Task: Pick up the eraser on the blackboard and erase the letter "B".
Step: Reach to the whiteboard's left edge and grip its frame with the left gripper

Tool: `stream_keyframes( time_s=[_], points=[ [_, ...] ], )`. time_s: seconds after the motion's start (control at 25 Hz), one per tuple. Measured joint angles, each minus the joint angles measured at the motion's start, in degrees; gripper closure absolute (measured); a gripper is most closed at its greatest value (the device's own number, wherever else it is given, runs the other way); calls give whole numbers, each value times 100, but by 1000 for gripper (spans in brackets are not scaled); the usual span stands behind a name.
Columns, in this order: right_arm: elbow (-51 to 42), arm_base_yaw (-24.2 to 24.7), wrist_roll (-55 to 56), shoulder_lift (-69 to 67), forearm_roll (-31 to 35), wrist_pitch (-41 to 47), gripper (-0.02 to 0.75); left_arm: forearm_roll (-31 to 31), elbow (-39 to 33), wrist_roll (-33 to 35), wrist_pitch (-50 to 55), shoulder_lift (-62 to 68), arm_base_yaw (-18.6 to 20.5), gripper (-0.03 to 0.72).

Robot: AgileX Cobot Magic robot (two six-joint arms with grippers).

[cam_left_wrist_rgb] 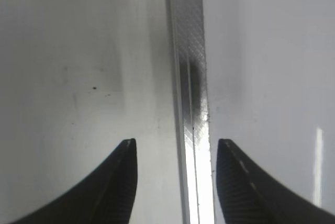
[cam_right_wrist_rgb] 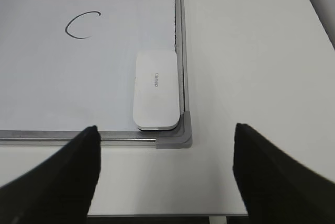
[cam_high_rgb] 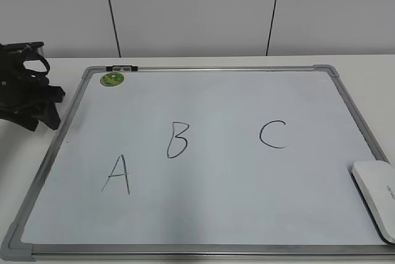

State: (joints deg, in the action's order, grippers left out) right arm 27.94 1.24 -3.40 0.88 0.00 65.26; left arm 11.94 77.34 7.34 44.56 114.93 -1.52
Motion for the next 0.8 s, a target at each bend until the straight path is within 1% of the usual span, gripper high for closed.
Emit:
stream_keyframes(
  time_s=[0.4, 0.64, 0.8],
  points=[
    [0, 0, 0, 0, 0, 0, 151, 9, 92, 21, 69, 380, -43, 343],
    [0, 0, 0, 0, 0, 0, 151, 9, 105, 34, 23, 457, -43, 379],
    [0, 0, 0, 0, 0, 0, 151, 31, 140, 34, 18, 539, -43, 421]
  ],
)
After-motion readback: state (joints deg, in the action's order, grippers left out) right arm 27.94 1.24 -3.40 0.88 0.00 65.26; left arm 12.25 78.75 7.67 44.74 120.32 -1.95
